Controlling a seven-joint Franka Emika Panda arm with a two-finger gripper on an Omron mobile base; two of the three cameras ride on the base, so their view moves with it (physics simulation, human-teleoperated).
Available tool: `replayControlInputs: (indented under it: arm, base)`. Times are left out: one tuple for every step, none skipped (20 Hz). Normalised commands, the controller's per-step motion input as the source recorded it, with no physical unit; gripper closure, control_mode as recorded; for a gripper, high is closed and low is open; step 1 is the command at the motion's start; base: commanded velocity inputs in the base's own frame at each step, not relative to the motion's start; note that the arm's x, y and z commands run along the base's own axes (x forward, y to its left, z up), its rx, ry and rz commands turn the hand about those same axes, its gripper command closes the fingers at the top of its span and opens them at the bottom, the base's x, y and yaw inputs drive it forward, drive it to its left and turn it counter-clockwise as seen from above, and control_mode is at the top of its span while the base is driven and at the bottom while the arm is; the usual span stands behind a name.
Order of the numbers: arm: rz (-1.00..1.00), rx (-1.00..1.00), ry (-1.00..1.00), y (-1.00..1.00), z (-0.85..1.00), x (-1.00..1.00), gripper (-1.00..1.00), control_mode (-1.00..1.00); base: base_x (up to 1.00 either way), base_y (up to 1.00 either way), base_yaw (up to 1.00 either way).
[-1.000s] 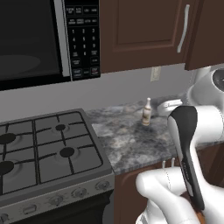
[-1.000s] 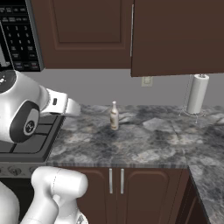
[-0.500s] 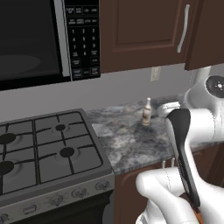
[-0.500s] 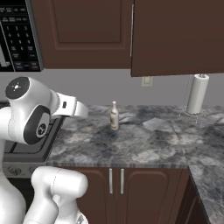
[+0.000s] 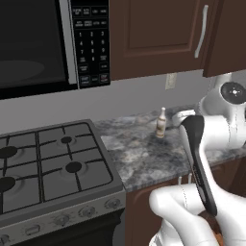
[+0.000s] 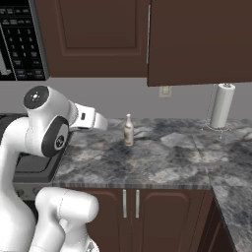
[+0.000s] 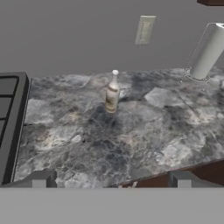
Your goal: Sort all alcoholic drinks to one cabinet, and non-alcoholic drinks to the other.
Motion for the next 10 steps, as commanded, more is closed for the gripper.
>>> replayControlInputs:
  arm:
    - [-0.01,0.00,0.00,-0.11,-0.17,0.26,-1.00,-1.00]
    - [-0.01,0.00,0.00,-0.11,-0.21,0.28,-1.00,-1.00]
    - [-0.01,0.00,0.00,-0.10,-0.21,0.28,-1.00,-1.00]
    - [-0.01,0.00,0.00,-0.11,-0.20,0.27,-1.00,-1.00]
    - [-0.01,0.00,0.00,-0.11,-0.18,0.26,-1.00,-1.00]
    - [-0.01,0.00,0.00,-0.09,-0.18,0.26,-1.00,-1.00]
    - [0.00,0.00,0.00,-0.05,-0.18,0.27,-1.00,-1.00]
    - [0.00,0.00,0.00,-0.02,-0.20,0.28,-1.00,-1.00]
    - [0.00,0.01,0.00,-0.02,-0.21,0.26,-1.00,-1.00]
    - [-0.01,0.02,0.00,-0.03,-0.20,0.24,-1.00,-1.00]
  base:
    - [0.00,0.00,0.00]
    - [0.00,0.00,0.00]
    - [0.00,0.00,0.00]
    - [0.00,0.00,0.00]
    - [0.00,0.00,0.00]
    - [0.00,0.00,0.00]
    - [0.00,0.00,0.00]
    - [0.00,0.00,0.00]
    - [0.00,0.00,0.00]
    - [0.00,0.00,0.00]
